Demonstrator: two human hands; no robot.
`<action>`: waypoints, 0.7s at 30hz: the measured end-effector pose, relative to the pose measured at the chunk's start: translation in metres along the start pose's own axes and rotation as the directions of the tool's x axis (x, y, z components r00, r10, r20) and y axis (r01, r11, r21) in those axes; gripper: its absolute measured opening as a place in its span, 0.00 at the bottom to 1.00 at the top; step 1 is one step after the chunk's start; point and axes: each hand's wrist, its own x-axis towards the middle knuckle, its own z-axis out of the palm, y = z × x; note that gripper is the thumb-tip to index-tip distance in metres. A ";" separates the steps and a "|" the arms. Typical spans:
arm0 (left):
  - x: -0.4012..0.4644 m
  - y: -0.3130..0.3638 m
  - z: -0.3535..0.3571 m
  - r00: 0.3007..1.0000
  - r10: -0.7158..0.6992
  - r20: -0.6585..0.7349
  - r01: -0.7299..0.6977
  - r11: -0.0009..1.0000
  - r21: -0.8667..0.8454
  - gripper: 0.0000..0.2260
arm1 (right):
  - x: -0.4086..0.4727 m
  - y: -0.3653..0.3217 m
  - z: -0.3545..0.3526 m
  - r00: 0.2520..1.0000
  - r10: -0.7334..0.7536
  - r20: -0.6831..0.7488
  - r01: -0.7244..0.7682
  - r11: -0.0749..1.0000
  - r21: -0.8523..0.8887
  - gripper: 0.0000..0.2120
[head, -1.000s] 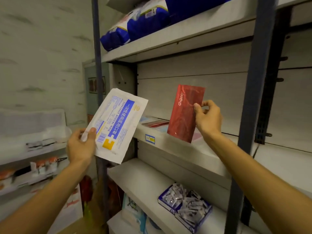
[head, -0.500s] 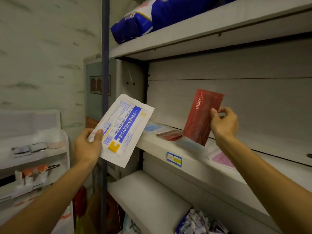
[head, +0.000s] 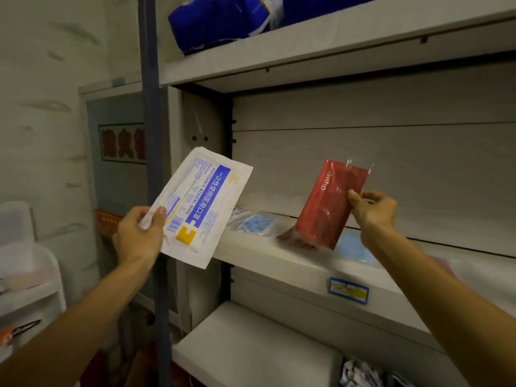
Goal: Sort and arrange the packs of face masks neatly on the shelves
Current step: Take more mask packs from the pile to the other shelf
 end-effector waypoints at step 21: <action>0.134 -0.054 0.130 0.982 0.037 0.183 -0.036 0.999 -0.012 0.12 | 0.107 0.064 0.073 0.986 0.048 0.159 0.110 0.534 -0.838 0.15</action>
